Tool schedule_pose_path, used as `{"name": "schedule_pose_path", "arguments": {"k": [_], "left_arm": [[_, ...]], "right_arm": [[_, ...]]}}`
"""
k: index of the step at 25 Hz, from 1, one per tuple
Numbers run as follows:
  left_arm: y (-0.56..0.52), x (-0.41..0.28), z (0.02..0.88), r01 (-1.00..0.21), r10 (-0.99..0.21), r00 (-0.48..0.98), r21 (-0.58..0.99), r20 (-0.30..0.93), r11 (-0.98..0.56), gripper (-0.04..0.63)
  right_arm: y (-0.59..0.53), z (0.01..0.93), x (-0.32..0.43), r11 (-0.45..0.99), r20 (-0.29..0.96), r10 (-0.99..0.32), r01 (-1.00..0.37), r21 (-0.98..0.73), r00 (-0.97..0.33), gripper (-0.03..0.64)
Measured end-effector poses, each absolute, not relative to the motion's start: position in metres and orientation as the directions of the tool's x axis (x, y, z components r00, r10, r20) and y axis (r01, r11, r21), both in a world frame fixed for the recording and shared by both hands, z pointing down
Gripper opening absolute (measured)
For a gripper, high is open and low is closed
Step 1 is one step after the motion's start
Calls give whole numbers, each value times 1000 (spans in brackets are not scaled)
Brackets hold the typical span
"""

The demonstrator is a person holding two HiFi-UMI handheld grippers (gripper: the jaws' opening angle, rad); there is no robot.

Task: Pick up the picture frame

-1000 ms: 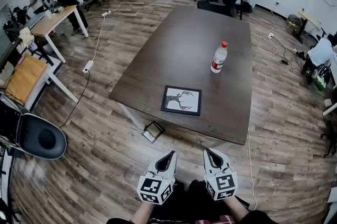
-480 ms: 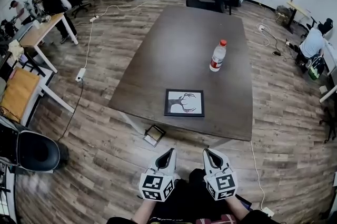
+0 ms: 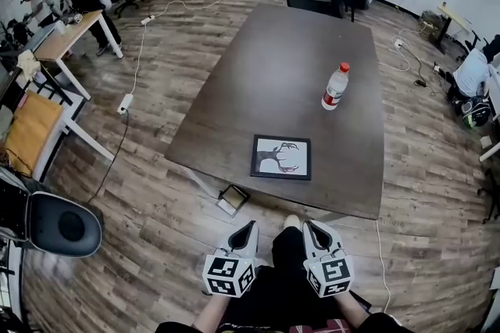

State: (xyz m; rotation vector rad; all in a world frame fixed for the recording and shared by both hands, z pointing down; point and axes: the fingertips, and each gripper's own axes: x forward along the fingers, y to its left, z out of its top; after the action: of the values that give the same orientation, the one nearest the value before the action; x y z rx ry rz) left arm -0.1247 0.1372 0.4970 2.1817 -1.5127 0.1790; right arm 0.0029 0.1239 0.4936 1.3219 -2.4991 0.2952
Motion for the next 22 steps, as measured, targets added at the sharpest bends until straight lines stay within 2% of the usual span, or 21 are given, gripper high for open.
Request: {"name": "schedule_pose_path", "arguments": {"k": [13, 22], "left_arm": [[43, -127, 519, -950, -840, 251, 287, 481, -119, 10], [-27, -107, 525, -962, -834, 207, 263, 511, -77, 11]], "right_arm": [[-2, 502, 12, 606, 402, -714, -793, -56, -573, 6], [-85, 518, 43, 585, 481, -697, -810, -48, -532, 6]]}}
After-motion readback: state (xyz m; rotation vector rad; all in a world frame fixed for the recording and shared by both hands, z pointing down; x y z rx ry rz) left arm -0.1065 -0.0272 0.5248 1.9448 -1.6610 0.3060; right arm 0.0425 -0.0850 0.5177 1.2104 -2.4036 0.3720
